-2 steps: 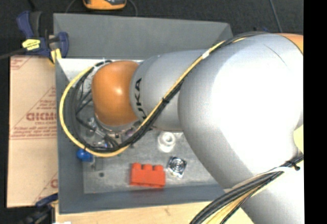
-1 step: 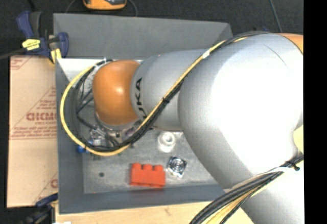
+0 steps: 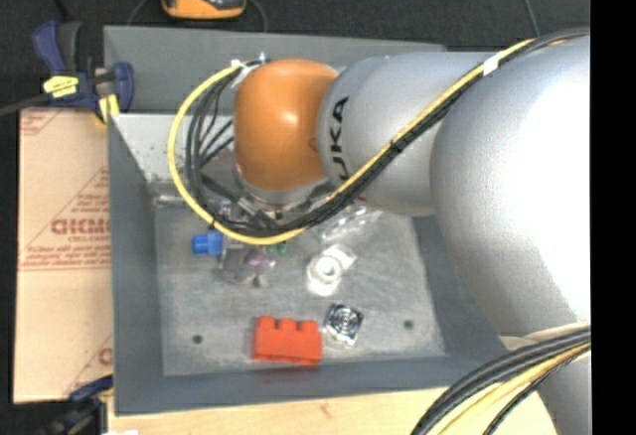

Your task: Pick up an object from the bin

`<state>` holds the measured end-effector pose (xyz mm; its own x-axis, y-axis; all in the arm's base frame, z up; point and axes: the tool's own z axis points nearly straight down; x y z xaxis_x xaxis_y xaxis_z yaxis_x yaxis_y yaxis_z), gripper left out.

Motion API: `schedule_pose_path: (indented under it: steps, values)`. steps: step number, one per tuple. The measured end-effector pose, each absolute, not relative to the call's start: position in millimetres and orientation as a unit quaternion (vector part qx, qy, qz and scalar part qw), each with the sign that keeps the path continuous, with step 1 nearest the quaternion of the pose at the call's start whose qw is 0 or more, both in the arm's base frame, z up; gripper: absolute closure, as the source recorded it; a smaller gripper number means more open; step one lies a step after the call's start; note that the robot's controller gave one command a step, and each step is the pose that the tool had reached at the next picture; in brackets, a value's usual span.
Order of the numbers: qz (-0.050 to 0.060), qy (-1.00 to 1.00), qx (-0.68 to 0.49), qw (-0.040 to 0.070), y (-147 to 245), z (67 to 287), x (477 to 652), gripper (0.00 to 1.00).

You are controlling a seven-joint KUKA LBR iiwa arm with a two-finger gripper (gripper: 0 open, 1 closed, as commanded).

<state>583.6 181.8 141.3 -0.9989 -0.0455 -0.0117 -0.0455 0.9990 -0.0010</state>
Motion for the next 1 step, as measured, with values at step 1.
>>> schedule_pose_path:
  steps: [1]
  values:
    - [0.001, 1.0, -0.017, 0.006, 176.7, 225.6, 593.4, 1.0]
